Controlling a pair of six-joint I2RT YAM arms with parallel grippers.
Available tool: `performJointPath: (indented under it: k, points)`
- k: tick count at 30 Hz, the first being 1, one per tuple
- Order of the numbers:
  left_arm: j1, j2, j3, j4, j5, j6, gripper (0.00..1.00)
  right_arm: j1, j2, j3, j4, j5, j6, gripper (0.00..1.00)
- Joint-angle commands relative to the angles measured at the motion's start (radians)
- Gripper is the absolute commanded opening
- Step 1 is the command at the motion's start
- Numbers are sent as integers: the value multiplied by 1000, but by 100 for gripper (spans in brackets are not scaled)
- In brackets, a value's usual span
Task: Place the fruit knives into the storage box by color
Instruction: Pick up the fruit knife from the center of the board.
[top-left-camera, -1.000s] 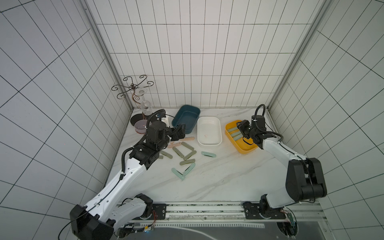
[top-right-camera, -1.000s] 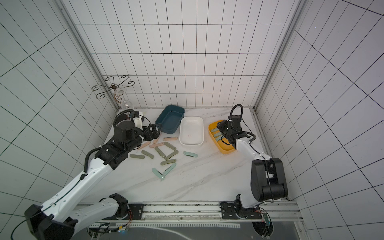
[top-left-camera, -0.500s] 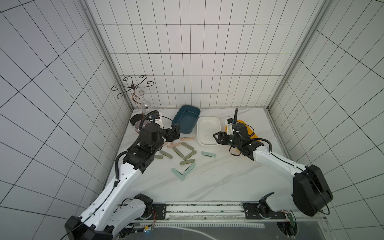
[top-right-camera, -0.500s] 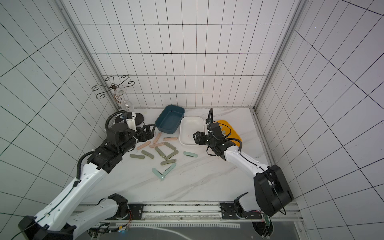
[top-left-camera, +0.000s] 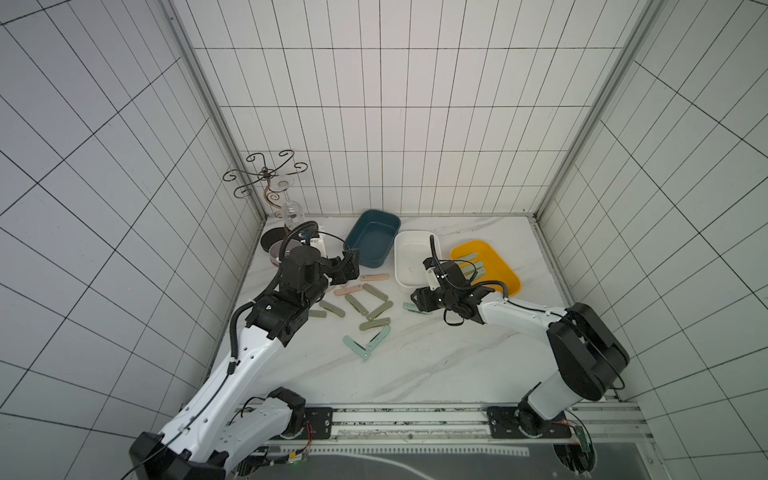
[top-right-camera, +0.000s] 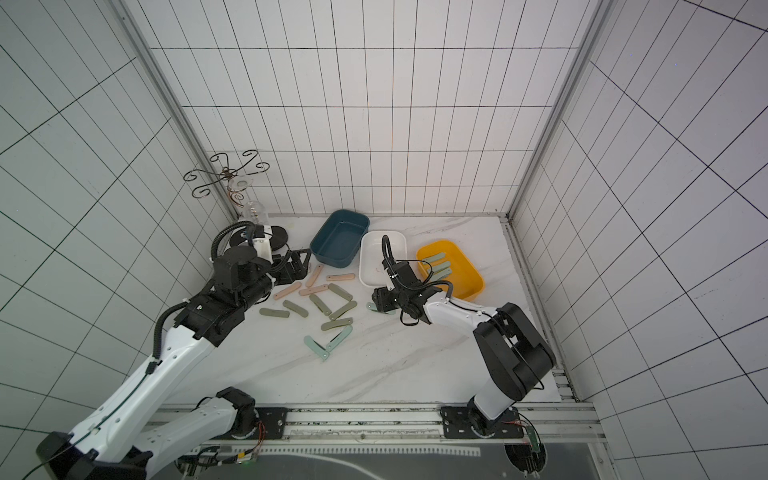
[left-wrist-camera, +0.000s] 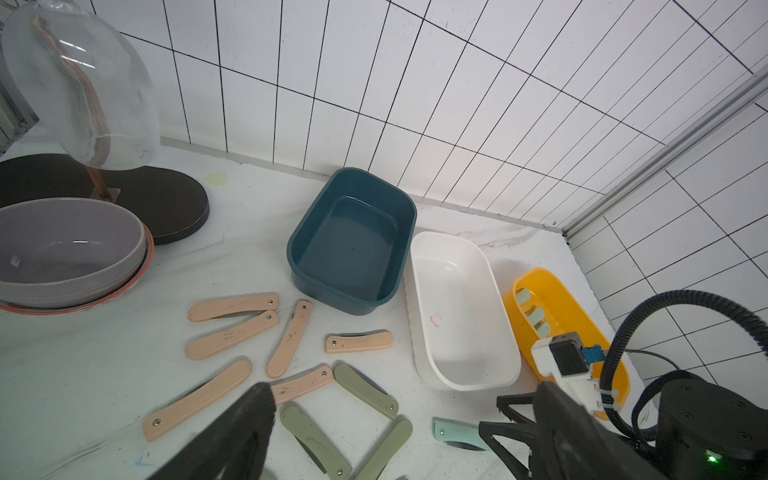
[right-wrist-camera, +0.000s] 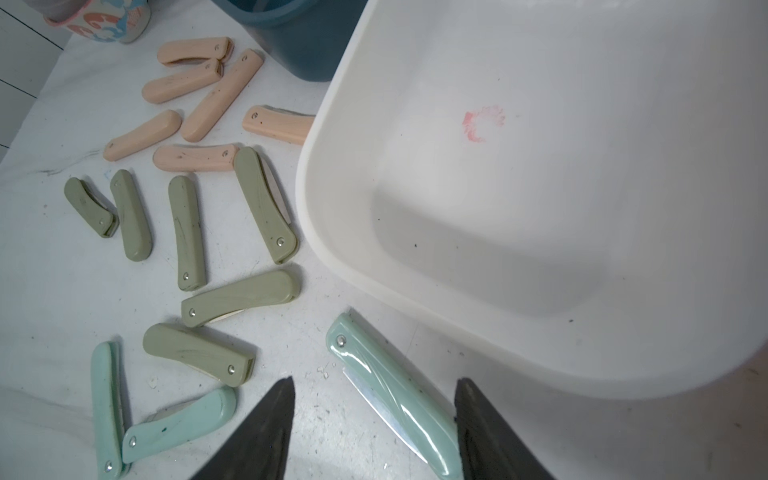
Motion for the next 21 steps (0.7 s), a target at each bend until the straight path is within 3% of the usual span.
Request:
performJointPath:
  k: [1, 21]
  points:
    - [7, 1, -7, 6, 6, -1, 97, 10, 30, -41, 13, 40, -36, 63]
    - [6, 11, -8, 27, 15, -15, 97, 22, 113, -64, 39, -33, -46, 62]
